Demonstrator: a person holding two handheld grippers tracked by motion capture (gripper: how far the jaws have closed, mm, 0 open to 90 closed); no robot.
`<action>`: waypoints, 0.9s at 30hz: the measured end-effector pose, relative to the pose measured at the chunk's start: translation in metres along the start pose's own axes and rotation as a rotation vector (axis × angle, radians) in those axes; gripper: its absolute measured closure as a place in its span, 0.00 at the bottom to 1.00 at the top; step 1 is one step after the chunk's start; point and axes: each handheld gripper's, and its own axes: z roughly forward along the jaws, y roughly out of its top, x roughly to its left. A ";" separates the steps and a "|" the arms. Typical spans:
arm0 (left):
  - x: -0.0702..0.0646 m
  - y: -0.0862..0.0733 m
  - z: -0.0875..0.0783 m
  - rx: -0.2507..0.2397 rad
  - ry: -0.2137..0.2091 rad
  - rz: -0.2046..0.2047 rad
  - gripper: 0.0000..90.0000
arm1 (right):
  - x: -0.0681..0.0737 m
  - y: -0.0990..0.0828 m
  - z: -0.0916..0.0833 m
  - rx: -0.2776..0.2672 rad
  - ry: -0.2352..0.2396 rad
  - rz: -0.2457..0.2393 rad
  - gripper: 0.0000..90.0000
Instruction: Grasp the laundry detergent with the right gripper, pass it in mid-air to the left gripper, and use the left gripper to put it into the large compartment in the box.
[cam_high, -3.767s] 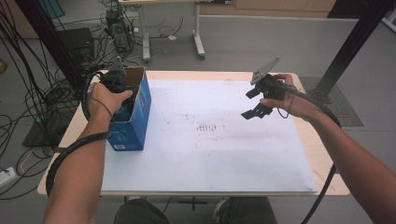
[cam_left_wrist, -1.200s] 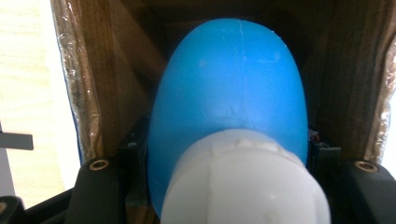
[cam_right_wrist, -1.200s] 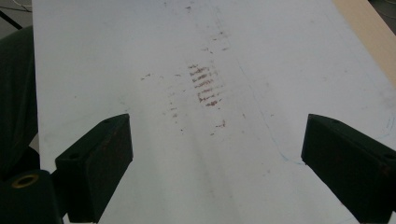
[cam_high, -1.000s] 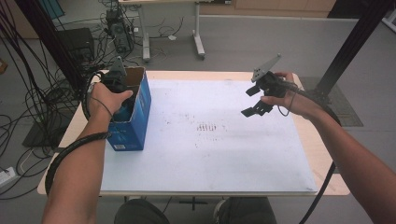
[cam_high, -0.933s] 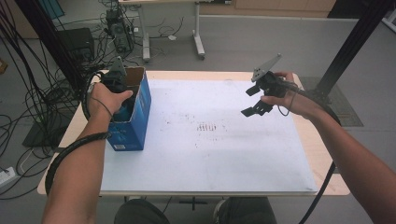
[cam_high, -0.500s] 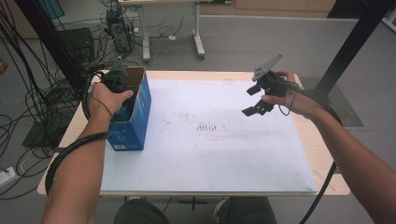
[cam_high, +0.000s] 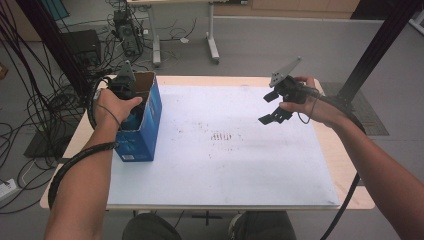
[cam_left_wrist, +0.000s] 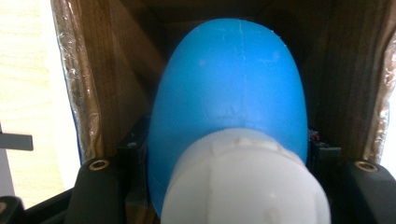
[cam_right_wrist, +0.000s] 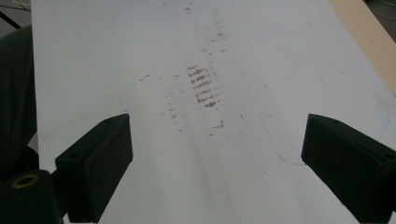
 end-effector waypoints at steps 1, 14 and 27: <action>0.000 0.000 0.000 0.000 0.000 0.000 0.41 | 0.000 0.000 0.000 -0.001 0.000 -0.003 0.10; 0.001 -0.002 0.000 -0.004 -0.003 0.001 0.41 | 0.002 0.001 -0.001 0.000 -0.001 0.000 0.10; 0.003 -0.005 -0.013 -0.024 -0.031 -0.004 0.33 | 0.002 0.001 -0.001 -0.002 -0.002 -0.001 0.10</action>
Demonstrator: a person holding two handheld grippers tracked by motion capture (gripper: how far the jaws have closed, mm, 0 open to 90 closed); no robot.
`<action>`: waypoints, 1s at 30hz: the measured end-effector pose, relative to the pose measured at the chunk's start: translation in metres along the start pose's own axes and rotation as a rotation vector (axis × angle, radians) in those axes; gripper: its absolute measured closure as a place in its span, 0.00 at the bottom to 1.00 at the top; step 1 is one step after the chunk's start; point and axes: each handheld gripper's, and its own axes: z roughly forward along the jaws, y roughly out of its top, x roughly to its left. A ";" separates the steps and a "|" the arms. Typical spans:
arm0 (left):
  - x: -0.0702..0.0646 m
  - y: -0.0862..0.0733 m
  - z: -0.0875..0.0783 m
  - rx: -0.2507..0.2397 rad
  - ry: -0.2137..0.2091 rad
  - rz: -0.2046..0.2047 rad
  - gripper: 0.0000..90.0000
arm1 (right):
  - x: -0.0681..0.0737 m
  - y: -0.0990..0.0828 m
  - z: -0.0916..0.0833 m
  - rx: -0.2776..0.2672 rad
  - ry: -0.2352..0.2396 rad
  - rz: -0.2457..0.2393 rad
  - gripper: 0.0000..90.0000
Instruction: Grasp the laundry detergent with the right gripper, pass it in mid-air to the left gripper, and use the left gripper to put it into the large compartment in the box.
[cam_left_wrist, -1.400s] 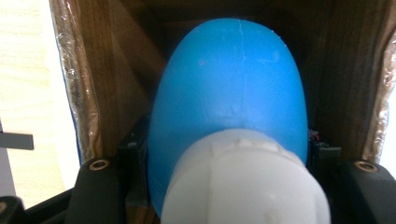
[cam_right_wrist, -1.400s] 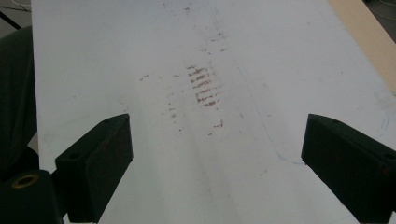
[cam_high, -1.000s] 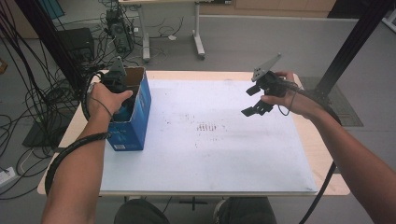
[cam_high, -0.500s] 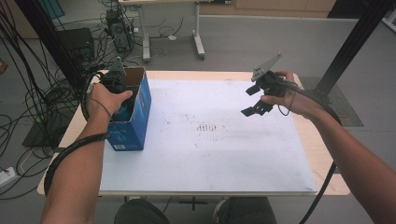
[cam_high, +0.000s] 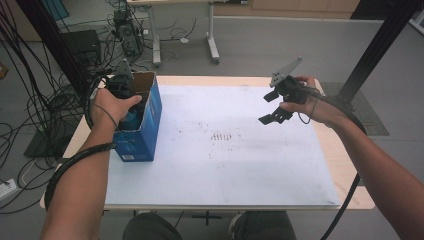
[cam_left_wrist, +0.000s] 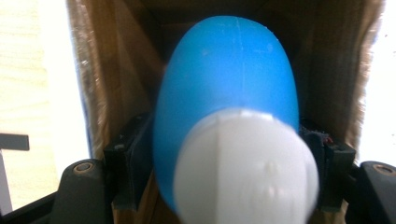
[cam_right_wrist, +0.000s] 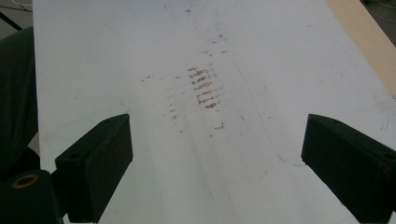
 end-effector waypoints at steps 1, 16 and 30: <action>0.000 0.000 -0.002 -0.002 0.005 0.005 0.32 | 0.000 0.001 0.000 0.001 0.000 -0.004 0.10; -0.013 -0.003 -0.053 -0.053 0.017 0.066 0.26 | -0.003 0.002 0.000 0.000 -0.015 0.019 0.10; -0.087 0.016 -0.084 -0.097 -0.038 0.241 0.20 | -0.016 0.002 -0.005 0.049 -0.042 0.064 0.09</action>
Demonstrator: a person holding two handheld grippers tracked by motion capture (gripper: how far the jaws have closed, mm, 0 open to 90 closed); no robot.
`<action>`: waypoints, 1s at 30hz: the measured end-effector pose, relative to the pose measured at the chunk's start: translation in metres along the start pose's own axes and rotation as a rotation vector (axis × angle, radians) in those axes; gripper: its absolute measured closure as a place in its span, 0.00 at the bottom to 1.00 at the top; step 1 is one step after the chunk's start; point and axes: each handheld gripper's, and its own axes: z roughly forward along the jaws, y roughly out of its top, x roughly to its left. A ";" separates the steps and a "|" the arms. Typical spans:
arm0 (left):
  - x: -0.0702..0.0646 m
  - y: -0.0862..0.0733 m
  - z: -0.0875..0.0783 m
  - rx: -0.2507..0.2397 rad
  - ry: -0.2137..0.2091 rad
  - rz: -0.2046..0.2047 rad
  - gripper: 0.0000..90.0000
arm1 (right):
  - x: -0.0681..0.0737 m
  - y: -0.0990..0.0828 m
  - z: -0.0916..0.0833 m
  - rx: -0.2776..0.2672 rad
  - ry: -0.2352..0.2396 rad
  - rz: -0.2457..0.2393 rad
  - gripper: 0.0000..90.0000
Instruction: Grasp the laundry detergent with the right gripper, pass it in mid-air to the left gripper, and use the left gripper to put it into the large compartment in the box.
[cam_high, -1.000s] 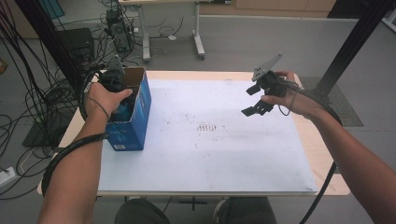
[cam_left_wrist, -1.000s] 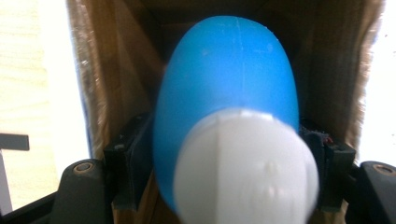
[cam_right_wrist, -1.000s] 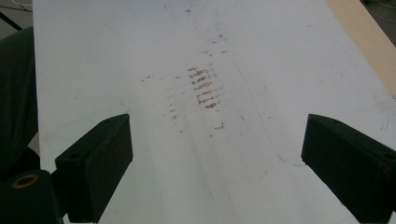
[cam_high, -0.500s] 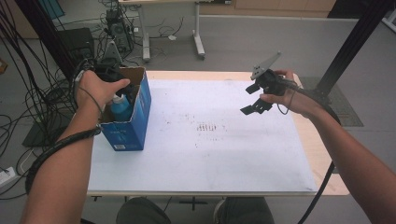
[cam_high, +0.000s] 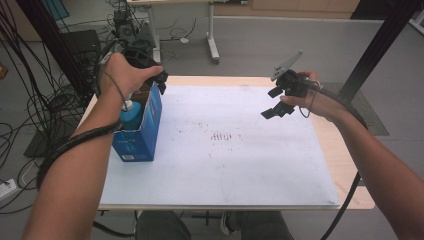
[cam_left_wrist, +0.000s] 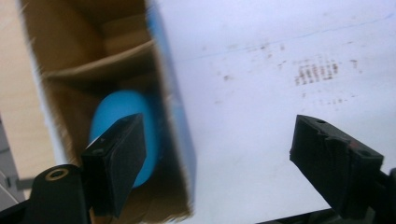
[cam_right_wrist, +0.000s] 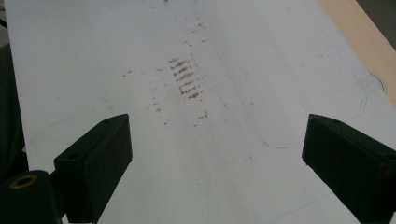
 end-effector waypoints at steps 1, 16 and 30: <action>-0.004 0.003 0.001 0.002 -0.007 0.009 0.19 | -0.001 0.000 0.000 0.000 -0.001 0.002 0.09; -0.050 0.024 0.031 -0.019 -0.074 0.113 0.13 | -0.008 0.002 0.004 0.052 0.022 0.006 0.10; -0.052 0.030 0.034 -0.042 -0.061 0.098 0.11 | -0.013 0.001 0.003 0.070 0.022 0.007 0.10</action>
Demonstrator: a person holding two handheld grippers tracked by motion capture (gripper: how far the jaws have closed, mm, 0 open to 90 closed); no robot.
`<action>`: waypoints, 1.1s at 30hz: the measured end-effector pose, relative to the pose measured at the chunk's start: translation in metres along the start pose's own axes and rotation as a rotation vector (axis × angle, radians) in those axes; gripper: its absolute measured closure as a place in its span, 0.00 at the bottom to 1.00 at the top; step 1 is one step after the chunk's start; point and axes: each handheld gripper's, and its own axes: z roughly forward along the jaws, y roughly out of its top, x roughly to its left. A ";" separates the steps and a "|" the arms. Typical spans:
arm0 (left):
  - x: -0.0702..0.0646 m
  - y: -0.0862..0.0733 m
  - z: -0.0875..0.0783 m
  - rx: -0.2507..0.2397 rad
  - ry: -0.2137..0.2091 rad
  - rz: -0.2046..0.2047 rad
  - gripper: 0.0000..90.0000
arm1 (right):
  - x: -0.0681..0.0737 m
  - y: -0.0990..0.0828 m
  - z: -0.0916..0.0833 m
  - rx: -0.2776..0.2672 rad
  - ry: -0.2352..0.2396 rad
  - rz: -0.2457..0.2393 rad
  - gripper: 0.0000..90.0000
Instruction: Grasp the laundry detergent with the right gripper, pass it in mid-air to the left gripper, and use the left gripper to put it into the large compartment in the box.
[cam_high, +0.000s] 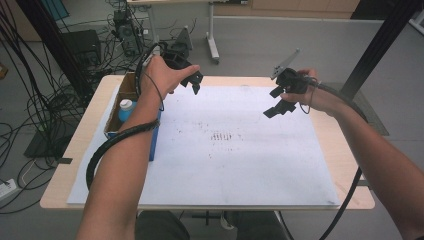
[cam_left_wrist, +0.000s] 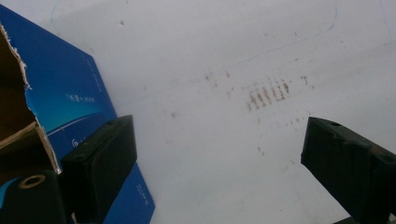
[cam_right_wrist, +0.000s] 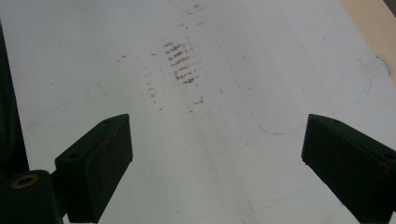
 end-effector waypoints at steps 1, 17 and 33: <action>0.000 0.000 0.001 -0.003 -0.007 -0.001 0.11 | 0.000 0.000 0.000 0.005 0.001 -0.002 0.10; -0.003 0.002 0.008 -0.003 -0.003 0.005 0.11 | -0.003 -0.001 0.003 0.004 0.002 -0.003 0.10; -0.004 -0.001 0.004 -0.022 0.007 -0.002 0.11 | -0.002 -0.004 0.000 -0.004 0.000 -0.006 0.10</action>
